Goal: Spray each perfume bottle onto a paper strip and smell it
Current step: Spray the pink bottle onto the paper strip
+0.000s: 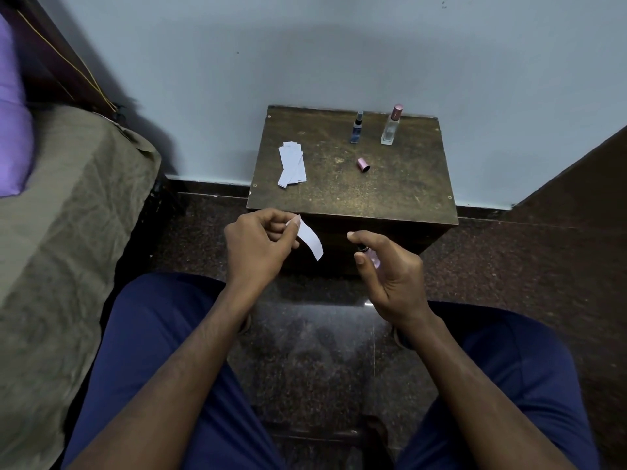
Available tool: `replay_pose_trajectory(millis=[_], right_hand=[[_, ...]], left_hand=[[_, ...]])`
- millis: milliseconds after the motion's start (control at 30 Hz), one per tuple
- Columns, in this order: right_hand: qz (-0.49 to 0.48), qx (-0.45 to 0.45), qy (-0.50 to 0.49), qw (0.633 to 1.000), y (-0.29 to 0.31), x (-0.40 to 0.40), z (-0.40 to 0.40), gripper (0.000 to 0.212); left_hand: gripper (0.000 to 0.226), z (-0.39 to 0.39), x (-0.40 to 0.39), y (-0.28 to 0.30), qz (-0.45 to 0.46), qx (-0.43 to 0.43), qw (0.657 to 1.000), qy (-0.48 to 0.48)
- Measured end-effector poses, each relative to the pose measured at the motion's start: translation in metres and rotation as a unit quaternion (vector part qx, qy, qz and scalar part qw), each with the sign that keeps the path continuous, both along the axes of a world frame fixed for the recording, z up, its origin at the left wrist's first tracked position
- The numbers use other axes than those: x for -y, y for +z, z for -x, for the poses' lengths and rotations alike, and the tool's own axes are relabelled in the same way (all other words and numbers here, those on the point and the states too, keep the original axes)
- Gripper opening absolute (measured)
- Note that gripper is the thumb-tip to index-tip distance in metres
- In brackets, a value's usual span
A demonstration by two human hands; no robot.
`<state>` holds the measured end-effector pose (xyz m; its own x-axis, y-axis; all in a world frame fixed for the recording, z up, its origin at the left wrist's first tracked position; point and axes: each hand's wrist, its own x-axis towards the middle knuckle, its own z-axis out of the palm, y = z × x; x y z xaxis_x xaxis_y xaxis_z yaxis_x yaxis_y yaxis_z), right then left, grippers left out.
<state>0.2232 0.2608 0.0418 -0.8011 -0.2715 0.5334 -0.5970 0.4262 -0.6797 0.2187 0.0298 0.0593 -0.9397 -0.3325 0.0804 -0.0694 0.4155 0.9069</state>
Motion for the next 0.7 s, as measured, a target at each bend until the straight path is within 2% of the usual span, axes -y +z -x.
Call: replay_pose_trajectory(millis=[233,500,700], right_hand=[[0.0,0.003,-0.031,1.0,0.0,-0.004,0.0,0.025],[0.004,-0.008,0.03,1.0,0.0,-0.007,-0.002,0.027],[-0.01,-0.008,0.003,1.0,-0.001,-0.012,-0.003,0.023]], left_hand=[[0.009,-0.001,0.002,-0.004,-0.012,0.008,1.0,0.005],[0.006,0.001,0.004,-0.003,-0.01,0.004,1.0,0.012],[0.007,0.002,0.005,-0.008,-0.017,0.003,1.0,0.009]])
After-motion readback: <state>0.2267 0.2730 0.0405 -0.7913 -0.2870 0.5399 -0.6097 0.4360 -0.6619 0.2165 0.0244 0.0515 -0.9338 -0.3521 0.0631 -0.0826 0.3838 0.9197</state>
